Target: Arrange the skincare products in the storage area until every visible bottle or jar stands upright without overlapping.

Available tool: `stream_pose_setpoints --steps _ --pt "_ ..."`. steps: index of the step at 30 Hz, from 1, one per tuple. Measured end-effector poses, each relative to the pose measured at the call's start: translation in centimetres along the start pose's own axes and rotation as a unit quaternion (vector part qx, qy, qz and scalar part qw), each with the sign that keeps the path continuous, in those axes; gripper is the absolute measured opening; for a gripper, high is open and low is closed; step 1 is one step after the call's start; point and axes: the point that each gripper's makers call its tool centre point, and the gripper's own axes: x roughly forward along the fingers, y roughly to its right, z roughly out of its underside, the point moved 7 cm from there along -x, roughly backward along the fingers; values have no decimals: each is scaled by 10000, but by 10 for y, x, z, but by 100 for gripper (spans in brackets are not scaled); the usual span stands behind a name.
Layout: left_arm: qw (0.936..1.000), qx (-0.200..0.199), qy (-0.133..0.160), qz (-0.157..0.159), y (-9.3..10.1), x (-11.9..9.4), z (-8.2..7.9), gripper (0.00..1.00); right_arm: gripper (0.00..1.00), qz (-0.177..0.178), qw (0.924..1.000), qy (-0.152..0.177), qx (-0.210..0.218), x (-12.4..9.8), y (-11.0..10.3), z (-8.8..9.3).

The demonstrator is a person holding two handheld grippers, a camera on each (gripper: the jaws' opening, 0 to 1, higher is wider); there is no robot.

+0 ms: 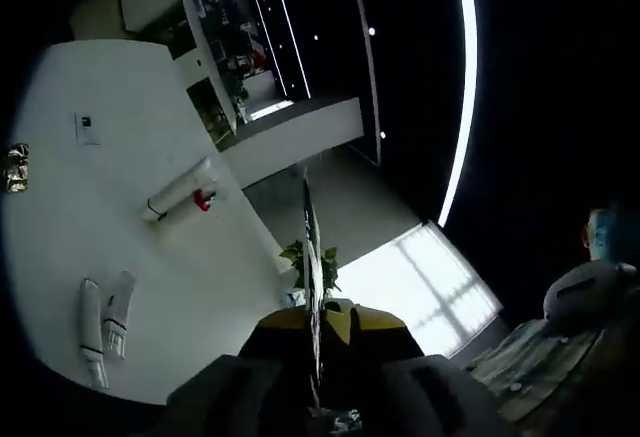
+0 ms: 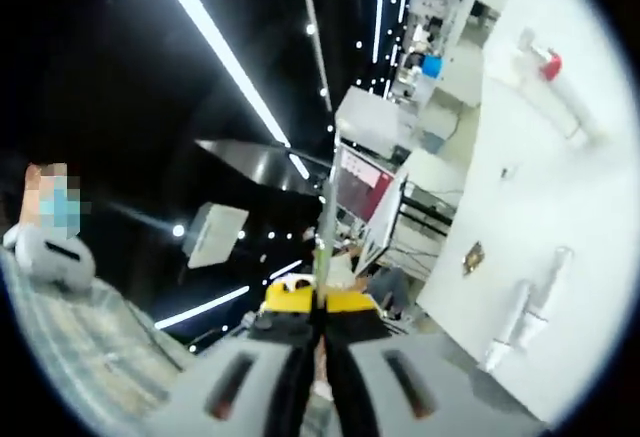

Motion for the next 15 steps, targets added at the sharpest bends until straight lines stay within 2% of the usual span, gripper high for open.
stream_pose_setpoints --steps 1,2,9,11,13,15 --pt "10000 38 -41 -12 -2 -1 -1 10 0 -26 10000 11 19 0 -1 0" --pt "10000 19 -62 -60 -3 -2 -1 2 0 -101 9999 10 54 0 -4 1" --pt "9999 -35 -62 -120 -8 -2 -4 2 3 9 9997 43 -230 0 -6 1" --pt "9999 -46 -16 -142 -10 -3 -6 2 4 75 9997 -56 -228 -1 -4 2" --pt "9998 -86 60 -149 -12 -5 -9 2 4 234 9986 -189 -427 -2 -3 5" --pt "9997 -136 134 -145 -12 -5 -12 2 5 232 9983 -302 -433 -2 -6 8"
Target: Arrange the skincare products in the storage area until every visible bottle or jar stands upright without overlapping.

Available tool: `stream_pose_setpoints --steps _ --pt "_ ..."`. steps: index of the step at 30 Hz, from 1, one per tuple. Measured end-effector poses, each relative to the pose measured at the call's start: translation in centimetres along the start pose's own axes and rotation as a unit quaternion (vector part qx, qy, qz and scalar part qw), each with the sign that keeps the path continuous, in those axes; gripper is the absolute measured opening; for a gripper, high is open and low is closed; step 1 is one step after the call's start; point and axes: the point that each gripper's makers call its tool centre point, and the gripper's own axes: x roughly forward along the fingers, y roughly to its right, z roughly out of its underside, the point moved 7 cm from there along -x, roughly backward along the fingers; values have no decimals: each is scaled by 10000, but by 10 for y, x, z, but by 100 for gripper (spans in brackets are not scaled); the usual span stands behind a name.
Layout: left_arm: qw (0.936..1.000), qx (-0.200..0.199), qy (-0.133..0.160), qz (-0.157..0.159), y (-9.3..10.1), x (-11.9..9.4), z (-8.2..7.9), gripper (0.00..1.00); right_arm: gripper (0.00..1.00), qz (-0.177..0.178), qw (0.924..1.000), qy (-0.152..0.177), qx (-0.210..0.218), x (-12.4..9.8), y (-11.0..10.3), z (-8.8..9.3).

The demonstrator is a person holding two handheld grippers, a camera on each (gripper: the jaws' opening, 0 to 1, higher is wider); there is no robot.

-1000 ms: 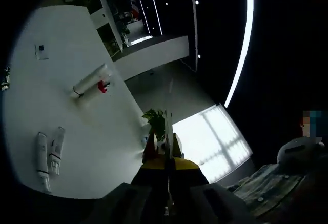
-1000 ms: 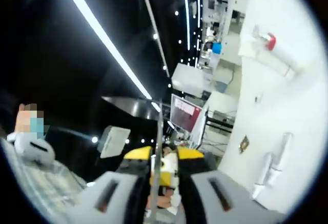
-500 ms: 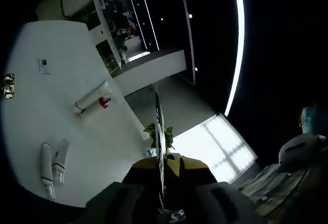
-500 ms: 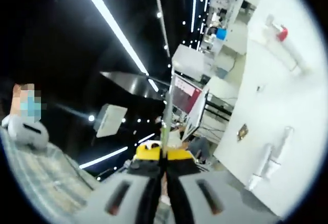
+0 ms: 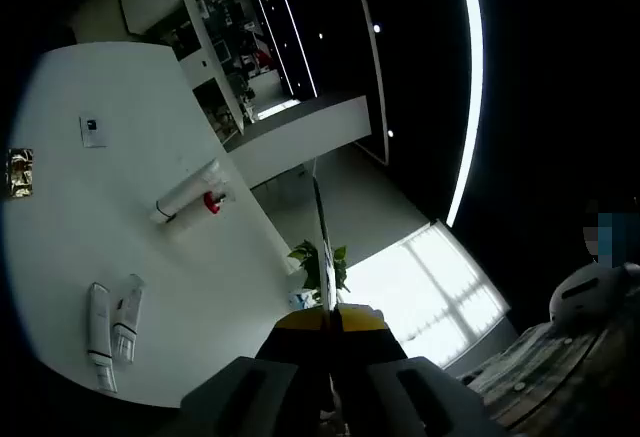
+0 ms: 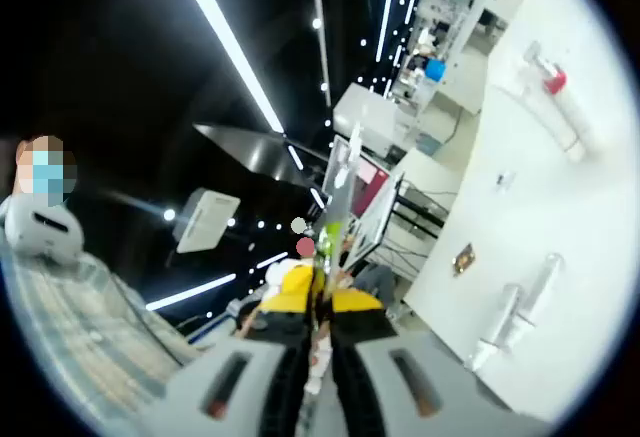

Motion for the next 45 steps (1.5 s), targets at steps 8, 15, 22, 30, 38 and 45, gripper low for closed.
stream_pose_setpoints --steps 8,15,22,30,38,45 --pt "9998 -148 78 138 3 3 -1 2 0 9 9999 161 21 -2 0 0" --pt "9994 214 -272 67 0 -2 7 4 0 65 9997 227 -7 -1 -2 -1" --pt "9993 240 -262 81 -2 -4 7 2 0 72 9996 249 66 0 -1 2" --pt "9994 256 -249 21 -4 -8 3 2 14 165 9985 455 -239 -4 1 -1" --pt "9993 190 31 -306 -17 -20 -9 2 29 1539 9756 -357 -1524 -24 20 21" --pt "9978 189 187 -606 -40 -23 -25 2 32 2621 9434 -391 -1995 -45 38 29"
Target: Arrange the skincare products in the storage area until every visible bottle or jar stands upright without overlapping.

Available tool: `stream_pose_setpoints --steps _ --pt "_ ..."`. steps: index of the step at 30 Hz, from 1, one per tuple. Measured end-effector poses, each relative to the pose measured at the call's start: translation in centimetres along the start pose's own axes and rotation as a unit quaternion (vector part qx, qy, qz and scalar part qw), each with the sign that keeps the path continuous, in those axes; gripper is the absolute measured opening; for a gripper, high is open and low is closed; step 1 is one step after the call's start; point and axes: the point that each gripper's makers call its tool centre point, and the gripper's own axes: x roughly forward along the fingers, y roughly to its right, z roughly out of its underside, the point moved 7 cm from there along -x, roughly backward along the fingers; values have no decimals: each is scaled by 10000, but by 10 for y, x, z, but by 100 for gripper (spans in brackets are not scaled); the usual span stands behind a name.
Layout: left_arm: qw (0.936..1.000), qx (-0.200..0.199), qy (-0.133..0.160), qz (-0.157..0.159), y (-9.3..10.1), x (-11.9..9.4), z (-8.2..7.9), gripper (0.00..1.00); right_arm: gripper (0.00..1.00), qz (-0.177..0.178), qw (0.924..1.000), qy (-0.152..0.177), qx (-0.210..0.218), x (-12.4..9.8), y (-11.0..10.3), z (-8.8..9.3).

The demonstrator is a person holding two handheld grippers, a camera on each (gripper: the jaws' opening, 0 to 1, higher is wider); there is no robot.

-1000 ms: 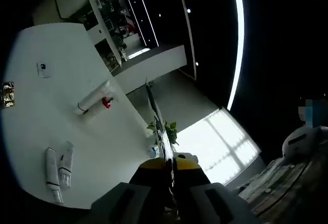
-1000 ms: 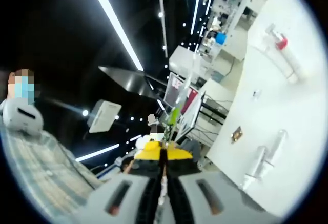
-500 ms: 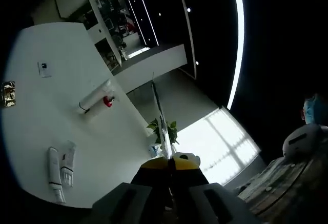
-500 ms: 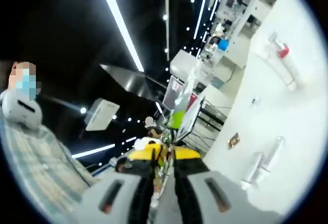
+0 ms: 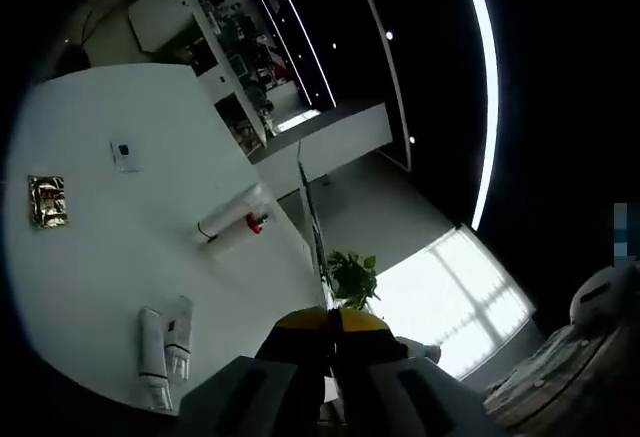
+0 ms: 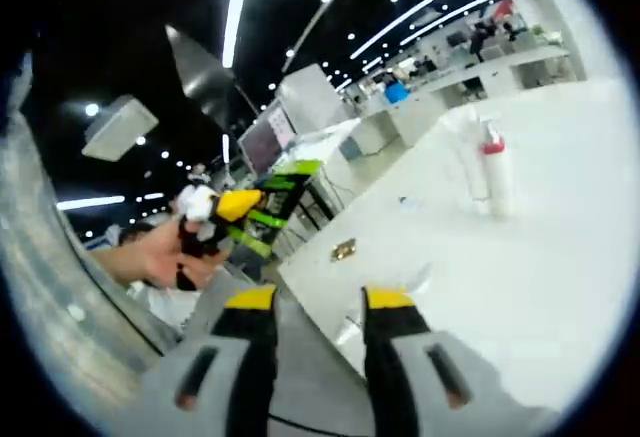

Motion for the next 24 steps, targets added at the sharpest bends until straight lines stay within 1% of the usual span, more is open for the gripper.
stream_pose_setpoints --steps 2,3,4,7,8,9,11,12,14,16,19,21,22,23,24 --pt "10000 -13 18 -51 -4 2 -2 2 33 97 9999 13 68 0 3 4" --pt "10000 -19 22 -60 -5 3 -3 2 34 121 9999 -39 2 1 3 7" --pt "10000 -18 25 -70 -6 4 -4 2 35 142 9997 -182 -76 2 3 13" --pt "9999 -50 37 -125 -12 6 -7 2 36 86 9996 -252 -19 4 1 16" --pt "9999 -61 42 -151 -15 8 -9 2 36 163 9992 -290 -208 5 2 16" --pt "9998 -88 41 -186 -19 10 -11 2 36 306 9986 -252 -364 7 4 15" --pt "9997 -116 36 -233 -23 12 -13 2 36 459 9979 -267 -375 8 6 16" --pt "9995 -128 18 -295 -30 16 -19 2 36 705 9946 -315 -694 9 10 17" --pt "9992 -143 14 -360 -38 22 -26 2 36 854 9925 -351 -801 8 11 17" --pt "9990 -156 3 -408 -42 30 -32 2 35 951 9913 -274 -863 7 13 16" --pt "9985 -163 -86 -518 -52 41 -38 2 34 1172 9903 -141 -737 4 21 13" --pt "9979 -157 -168 -598 -60 49 -43 2 34 1227 9905 -94 -615 2 25 13" --pt "9979 -161 -177 -603 -62 51 -44 2 34 1270 9908 -123 -460 2 27 15" --pt "9977 -181 -214 -621 -66 55 -46 2 34 1328 9904 -245 -289 2 30 18" --pt "9974 -210 -235 -645 -70 57 -48 2 34 1354 9901 -231 -292 2 32 18"
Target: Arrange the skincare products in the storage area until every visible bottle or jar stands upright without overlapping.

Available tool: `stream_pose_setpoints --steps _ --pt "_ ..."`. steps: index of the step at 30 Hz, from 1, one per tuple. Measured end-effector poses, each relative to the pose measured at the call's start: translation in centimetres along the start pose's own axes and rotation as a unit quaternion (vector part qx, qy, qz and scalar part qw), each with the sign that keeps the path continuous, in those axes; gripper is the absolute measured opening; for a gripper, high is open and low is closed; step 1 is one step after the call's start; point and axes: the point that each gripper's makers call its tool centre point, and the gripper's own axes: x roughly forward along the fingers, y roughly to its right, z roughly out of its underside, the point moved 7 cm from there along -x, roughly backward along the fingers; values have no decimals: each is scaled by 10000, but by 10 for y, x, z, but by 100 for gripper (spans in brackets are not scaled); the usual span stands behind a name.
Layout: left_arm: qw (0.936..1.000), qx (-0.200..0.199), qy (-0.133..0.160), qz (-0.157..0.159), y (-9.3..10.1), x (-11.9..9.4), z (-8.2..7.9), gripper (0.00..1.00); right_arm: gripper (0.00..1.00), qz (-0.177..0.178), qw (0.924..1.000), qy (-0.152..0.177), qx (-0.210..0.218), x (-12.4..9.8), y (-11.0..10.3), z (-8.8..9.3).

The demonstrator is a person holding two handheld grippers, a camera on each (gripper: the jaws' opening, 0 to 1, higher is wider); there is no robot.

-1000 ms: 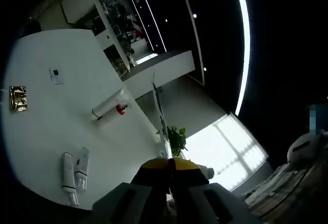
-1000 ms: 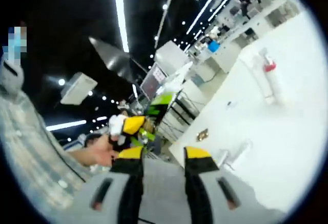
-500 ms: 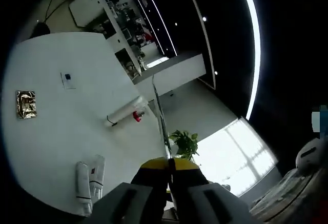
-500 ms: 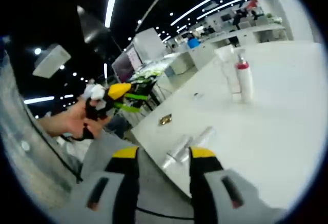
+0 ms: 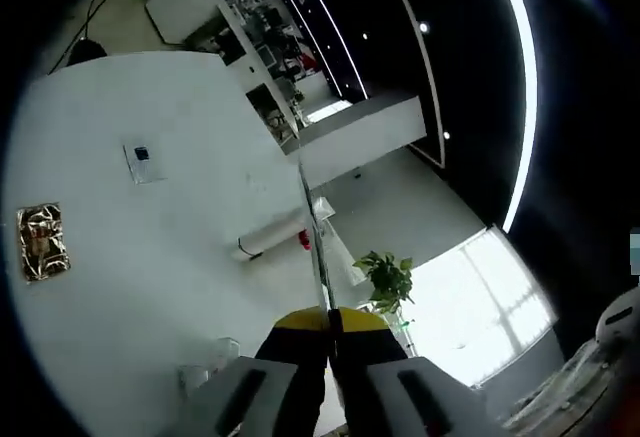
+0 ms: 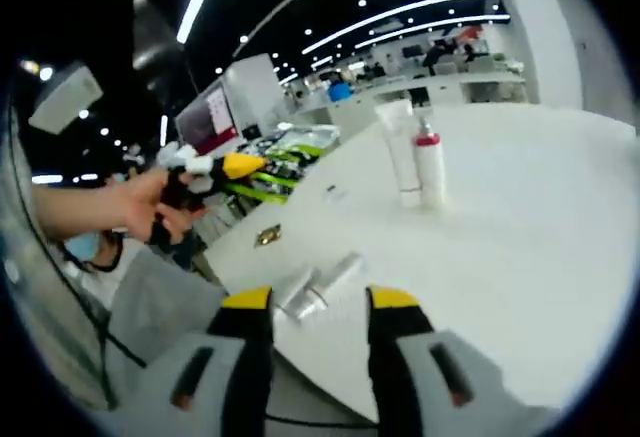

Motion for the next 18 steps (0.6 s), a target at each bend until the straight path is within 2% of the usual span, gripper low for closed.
stream_pose_setpoints --steps 3,6,12,15,18 --pt "9999 -67 -93 -78 -12 13 -6 2 34 59 9999 83 51 0 3 -2" --pt "9994 -102 -241 -225 -24 24 -9 2 34 83 10000 -29 -23 2 1 1" --pt "9986 -288 -304 -316 -44 41 -18 2 34 92 9998 -116 -140 4 0 3" --pt "9965 -255 -530 -590 -61 49 -22 2 34 190 9997 -134 -69 4 4 3" --pt "9958 -353 -546 -640 -72 57 -26 2 34 259 9992 -210 -203 5 3 6"
